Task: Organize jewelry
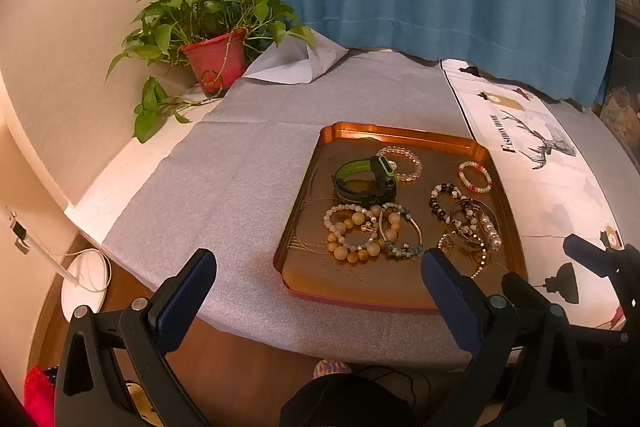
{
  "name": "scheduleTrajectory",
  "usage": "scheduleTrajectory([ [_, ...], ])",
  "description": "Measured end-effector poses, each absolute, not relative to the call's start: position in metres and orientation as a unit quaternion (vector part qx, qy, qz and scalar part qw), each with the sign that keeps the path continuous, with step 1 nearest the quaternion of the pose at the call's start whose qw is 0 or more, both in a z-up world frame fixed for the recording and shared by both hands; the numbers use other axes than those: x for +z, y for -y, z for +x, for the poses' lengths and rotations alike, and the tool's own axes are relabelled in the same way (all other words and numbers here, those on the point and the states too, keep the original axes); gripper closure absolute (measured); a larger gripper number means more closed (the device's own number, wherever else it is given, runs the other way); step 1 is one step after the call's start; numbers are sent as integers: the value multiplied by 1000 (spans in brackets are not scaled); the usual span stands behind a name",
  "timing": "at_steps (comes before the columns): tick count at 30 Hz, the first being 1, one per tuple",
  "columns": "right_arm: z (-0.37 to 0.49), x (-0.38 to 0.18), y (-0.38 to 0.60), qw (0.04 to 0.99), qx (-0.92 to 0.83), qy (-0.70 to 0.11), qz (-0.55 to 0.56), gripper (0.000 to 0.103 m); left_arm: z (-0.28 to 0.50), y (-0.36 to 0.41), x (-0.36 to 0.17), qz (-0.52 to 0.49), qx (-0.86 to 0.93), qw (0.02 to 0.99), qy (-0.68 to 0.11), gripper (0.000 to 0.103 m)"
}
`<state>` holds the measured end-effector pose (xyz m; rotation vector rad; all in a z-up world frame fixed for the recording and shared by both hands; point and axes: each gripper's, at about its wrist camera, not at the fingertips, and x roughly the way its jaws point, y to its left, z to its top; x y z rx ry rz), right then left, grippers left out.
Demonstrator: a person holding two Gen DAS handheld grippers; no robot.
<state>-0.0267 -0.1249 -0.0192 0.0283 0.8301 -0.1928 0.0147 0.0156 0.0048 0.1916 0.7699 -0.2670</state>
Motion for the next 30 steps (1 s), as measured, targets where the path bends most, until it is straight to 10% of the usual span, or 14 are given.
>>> scheduleTrajectory([
  [30, -27, -18, 124, 911, -94, -402, 14, 27, 13, -16, 3, 96, -128, 914, -374, 1],
])
